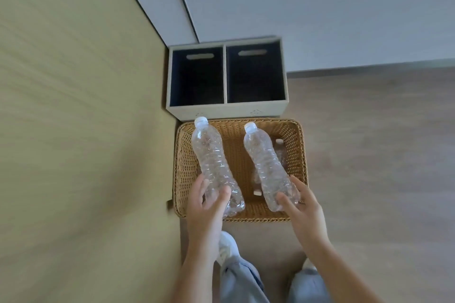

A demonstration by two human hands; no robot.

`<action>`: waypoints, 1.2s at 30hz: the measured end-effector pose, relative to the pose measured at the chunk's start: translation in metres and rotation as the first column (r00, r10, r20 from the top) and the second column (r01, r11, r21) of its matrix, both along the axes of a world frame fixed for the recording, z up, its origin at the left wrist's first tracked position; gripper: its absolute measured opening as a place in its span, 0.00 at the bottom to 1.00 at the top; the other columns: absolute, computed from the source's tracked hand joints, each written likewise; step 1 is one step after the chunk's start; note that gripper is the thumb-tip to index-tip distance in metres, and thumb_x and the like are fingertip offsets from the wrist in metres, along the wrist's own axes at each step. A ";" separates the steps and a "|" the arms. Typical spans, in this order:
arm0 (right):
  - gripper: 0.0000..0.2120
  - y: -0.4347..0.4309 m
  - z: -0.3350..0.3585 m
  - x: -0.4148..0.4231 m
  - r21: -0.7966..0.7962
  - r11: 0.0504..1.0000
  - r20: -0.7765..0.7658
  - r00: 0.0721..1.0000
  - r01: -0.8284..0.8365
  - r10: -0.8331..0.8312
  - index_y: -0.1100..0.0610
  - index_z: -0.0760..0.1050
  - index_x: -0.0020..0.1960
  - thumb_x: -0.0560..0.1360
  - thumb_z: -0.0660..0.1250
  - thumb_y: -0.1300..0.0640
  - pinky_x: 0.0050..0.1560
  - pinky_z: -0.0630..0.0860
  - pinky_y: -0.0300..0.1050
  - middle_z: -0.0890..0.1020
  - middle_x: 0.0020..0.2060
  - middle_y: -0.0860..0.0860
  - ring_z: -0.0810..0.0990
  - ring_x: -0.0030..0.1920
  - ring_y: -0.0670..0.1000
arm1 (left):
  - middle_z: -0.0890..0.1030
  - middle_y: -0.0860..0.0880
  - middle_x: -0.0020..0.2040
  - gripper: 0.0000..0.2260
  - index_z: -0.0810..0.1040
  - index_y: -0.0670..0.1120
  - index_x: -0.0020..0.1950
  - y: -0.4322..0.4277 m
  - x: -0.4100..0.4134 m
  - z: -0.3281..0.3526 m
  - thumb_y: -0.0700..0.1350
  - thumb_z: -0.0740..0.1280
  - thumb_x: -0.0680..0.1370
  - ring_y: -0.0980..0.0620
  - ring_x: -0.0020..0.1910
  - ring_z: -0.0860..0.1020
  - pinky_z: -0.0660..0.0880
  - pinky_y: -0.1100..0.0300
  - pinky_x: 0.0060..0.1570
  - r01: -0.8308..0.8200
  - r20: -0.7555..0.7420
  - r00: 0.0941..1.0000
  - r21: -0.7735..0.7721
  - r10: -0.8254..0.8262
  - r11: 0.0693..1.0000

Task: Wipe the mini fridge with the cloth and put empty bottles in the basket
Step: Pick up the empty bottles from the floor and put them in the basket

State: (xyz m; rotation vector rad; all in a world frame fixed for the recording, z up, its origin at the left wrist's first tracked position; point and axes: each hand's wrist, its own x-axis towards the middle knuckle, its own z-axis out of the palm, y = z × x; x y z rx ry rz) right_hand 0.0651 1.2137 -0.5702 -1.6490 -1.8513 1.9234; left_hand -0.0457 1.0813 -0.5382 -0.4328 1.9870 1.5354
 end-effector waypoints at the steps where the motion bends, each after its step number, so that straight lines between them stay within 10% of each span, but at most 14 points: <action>1: 0.23 -0.003 -0.018 -0.002 -0.012 1.000 0.001 1.000 0.008 -0.008 0.46 0.69 0.65 0.71 0.70 0.53 0.43 0.78 0.50 0.83 0.39 0.47 0.80 0.45 0.60 | 0.69 0.57 0.64 0.26 0.67 0.53 0.67 -0.003 -0.002 -0.020 0.43 0.70 0.72 0.80 0.43 0.69 0.68 0.80 0.34 0.006 0.008 1.000 -0.012 -0.006 1.000; 7: 0.22 -0.021 -0.118 -0.011 -0.052 0.999 0.054 0.998 -0.005 0.008 0.43 0.66 0.66 0.73 0.67 0.50 0.34 0.72 0.44 0.80 0.42 0.64 0.74 0.34 0.54 | 0.69 0.57 0.63 0.26 0.65 0.53 0.68 -0.015 -0.010 -0.124 0.43 0.70 0.73 0.76 0.48 0.70 0.69 0.79 0.34 0.021 0.014 1.000 -0.023 -0.020 1.000; 20: 0.22 -0.036 -0.265 -0.034 0.049 0.970 0.090 0.968 -0.240 0.235 0.37 0.62 0.62 0.73 0.67 0.49 0.58 0.69 0.42 0.71 0.55 0.44 0.70 0.55 0.44 | 0.69 0.56 0.65 0.28 0.65 0.52 0.69 -0.024 -0.033 -0.274 0.43 0.71 0.71 0.57 0.61 0.72 0.72 0.60 0.57 0.130 0.025 0.991 -0.048 -0.129 0.990; 36: 0.29 -0.059 -0.332 -0.057 -0.028 0.963 0.214 0.939 -0.269 0.268 0.51 0.59 0.69 0.73 0.68 0.50 0.50 0.69 0.38 0.72 0.62 0.50 0.72 0.58 0.49 | 0.70 0.58 0.63 0.31 0.62 0.51 0.71 -0.034 -0.036 -0.365 0.38 0.70 0.72 0.56 0.64 0.68 0.66 0.50 0.66 0.260 0.150 0.958 -0.097 -0.244 0.961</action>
